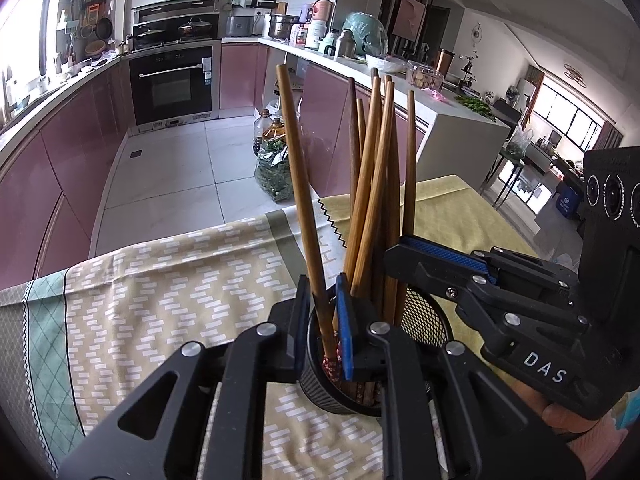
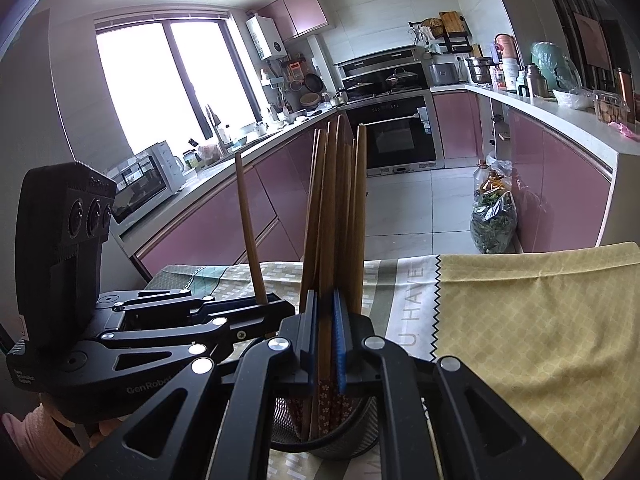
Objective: Organize utensils
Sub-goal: 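Lower the chopstick into the mesh cup with the left tool while the right tool pushes its own down, then open the left tool while the right tool opens, releasing both chopsticks and withdrawing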
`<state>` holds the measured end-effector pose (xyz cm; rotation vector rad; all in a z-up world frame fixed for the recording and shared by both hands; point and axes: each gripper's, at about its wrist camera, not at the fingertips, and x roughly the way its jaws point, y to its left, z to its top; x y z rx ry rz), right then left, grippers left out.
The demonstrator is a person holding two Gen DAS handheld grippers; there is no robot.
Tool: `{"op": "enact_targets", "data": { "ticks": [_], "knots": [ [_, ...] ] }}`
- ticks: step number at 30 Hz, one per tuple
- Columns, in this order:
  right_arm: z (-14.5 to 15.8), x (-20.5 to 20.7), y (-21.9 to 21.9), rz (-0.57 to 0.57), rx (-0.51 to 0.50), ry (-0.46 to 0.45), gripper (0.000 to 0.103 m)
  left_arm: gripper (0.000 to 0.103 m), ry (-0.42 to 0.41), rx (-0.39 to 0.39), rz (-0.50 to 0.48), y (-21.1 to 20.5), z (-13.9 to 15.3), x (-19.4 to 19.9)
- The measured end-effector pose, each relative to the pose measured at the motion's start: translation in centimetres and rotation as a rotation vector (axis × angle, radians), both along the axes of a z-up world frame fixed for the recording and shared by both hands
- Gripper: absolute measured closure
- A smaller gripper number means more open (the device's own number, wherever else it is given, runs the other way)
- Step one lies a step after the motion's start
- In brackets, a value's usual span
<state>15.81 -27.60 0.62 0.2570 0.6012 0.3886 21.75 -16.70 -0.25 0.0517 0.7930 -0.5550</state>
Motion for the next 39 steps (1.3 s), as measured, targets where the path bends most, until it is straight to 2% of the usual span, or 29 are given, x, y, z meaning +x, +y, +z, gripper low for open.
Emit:
{"op": "enact_targets", "data": {
  "ticks": [9,12,14,16,21,26,29,30,32,33,34,36,38,39],
  "knots": [
    [0.2,-0.6,0.3,-0.003,-0.013,-0.009,0.095,0.081,-0.026,-0.025,-0.003,0.6,0.2,-0.9],
    [0.4,-0.9,0.3,-0.003,-0.019,-0.016,0.094,0.07,-0.053,-0.033,0.011,1.2,0.4,-1.5],
    [0.5,-1.2,0.4,-0.008,-0.03,-0.028,0.089,0.055,-0.066,-0.05,0.033,1.7,0.6,-1.9],
    [0.6,-1.5,0.4,-0.013,-0.037,-0.035,0.084,0.054,-0.086,-0.063,0.045,2.2,0.8,-2.4],
    [0.4,-2.1,0.4,-0.02,-0.048,-0.04,0.082,0.047,-0.124,-0.078,0.056,3.1,0.9,-4.0],
    [0.2,-3.3,0.6,-0.037,-0.073,-0.057,0.067,0.032,-0.167,-0.076,0.093,4.8,0.9,-5.7],
    [0.2,-4.4,0.9,-0.053,-0.099,-0.082,0.05,0.025,-0.206,-0.071,0.136,6.1,0.9,-7.0],
    [0.1,-4.9,1.0,-0.064,-0.108,-0.091,0.04,0.02,-0.223,-0.064,0.157,6.6,0.9,-7.4],
    [-0.1,-5.8,1.3,-0.079,-0.128,-0.112,0.036,0.011,-0.254,-0.046,0.193,7.5,0.8,-8.5],
    [-0.2,-6.2,1.5,-0.085,-0.141,-0.118,0.031,0.009,-0.271,-0.041,0.211,8.0,0.8,-8.9],
    [-0.3,-6.6,1.8,-0.094,-0.152,-0.127,0.023,0.006,-0.287,-0.037,0.232,8.5,0.8,-9.4],
    [-0.4,-7.5,2.0,-0.115,-0.161,-0.157,0.014,0.006,-0.314,-0.027,0.263,9.3,0.9,-10.2],
    [-0.4,-8.2,2.3,-0.117,-0.167,-0.18,0.011,0.006,-0.328,-0.012,0.293,10.0,0.8,-11.1],
    [-0.4,-8.7,2.6,-0.122,-0.178,-0.191,0.006,0.006,-0.336,-0.006,0.307,10.4,0.8,-11.5]
  ]
}}
